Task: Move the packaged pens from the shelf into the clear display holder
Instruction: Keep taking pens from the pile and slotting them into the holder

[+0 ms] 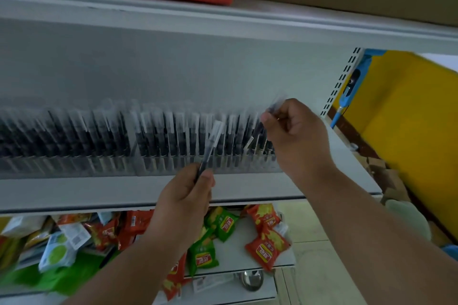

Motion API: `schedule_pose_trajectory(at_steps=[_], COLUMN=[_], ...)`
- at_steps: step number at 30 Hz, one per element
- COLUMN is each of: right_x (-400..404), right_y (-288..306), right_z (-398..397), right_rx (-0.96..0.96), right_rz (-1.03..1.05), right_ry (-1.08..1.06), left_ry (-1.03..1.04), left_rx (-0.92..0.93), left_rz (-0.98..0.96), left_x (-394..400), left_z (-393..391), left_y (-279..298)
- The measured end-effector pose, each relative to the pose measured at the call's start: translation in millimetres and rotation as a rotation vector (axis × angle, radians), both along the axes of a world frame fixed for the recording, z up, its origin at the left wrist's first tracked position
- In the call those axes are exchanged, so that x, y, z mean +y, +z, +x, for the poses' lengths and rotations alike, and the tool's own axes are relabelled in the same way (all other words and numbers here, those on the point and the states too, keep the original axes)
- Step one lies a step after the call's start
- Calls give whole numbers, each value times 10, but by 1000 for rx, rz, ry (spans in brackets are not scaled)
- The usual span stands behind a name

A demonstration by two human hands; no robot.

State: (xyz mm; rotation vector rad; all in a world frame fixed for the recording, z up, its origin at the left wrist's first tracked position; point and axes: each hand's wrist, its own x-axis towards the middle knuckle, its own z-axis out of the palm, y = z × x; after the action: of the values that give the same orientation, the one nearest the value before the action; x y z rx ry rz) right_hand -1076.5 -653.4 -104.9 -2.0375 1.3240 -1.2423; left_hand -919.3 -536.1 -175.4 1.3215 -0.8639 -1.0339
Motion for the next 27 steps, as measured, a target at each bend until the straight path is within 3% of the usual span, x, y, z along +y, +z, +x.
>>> schedule_pose_trajectory(at_steps=[5, 9, 14, 17, 20, 24, 27], right_x=[-48, -57, -19, 104, 274, 366, 286], right_y=[-9, -77, -243, -201, -127, -55, -31], right_z=[85, 147, 166, 104, 122, 178, 52], right_rx=[213, 435, 403, 254, 57, -200, -270], right_rz=[-71, 52, 154, 141, 192, 427, 382], right_ry=[-17, 1, -85, -86, 107, 329, 234], left_ry=[11, 13, 23, 20, -8, -132, -108], left_rx=[-44, -98, -134, -158, -215, -390, -680], left_rz=[-1, -16, -5, 1, -23, -71, -94], left_x=[34, 57, 52, 27, -52, -139, -177], left_z=[62, 89, 131, 137, 58, -137, -157], left_y=[-31, -50, -64, -48, -22, 33, 40])
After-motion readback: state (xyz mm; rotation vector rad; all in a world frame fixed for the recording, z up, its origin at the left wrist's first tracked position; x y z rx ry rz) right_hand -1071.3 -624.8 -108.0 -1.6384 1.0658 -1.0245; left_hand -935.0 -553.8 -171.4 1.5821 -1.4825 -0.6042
